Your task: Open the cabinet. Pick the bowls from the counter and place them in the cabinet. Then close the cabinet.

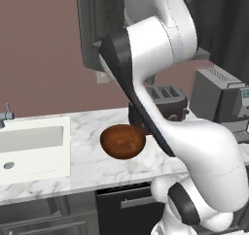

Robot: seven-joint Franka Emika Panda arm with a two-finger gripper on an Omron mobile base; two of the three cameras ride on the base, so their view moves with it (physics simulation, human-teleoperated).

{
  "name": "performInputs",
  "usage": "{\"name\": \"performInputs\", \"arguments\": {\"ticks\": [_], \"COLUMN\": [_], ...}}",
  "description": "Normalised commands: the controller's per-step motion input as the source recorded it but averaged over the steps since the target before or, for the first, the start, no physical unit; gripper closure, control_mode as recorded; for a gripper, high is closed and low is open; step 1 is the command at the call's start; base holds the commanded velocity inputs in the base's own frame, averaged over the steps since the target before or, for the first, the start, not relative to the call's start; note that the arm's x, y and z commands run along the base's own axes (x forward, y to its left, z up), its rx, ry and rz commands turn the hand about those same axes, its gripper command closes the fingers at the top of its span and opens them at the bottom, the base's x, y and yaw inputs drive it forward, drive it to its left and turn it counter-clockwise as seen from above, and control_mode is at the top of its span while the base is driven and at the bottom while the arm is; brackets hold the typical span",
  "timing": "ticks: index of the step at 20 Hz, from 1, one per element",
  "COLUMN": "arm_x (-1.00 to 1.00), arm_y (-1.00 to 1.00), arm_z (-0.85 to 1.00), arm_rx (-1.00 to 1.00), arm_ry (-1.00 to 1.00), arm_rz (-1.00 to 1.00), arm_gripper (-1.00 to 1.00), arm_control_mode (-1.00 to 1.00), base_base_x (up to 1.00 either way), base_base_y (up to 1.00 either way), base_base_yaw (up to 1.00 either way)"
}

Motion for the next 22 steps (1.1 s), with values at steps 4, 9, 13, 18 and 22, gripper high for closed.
{"name": "performInputs", "arguments": {"ticks": [4,9,13,18,22], "arm_x": [0.00,0.03,0.03,0.15,0.51], "arm_y": [-0.96,-0.99,-0.96,-0.66,-0.21], "arm_z": [-0.82,-0.98,-0.37,0.00,0.00], "arm_rx": [0.41,0.36,0.31,0.27,0.16], "arm_ry": [-0.25,-0.21,-0.15,-0.07,0.02], "arm_rz": [0.06,0.04,0.05,0.22,0.23], "arm_gripper": [-1.00,-1.00,-1.00,-1.00,-1.00], "arm_control_mode": [-1.00,-1.00,-1.00,-1.00,-1.00], "base_base_x": [0.00,0.00,0.00,0.00,0.00], "base_base_y": [0.00,0.00,0.00,0.00,0.00], "base_base_yaw": [0.00,0.00,0.00,0.00,0.00]}}
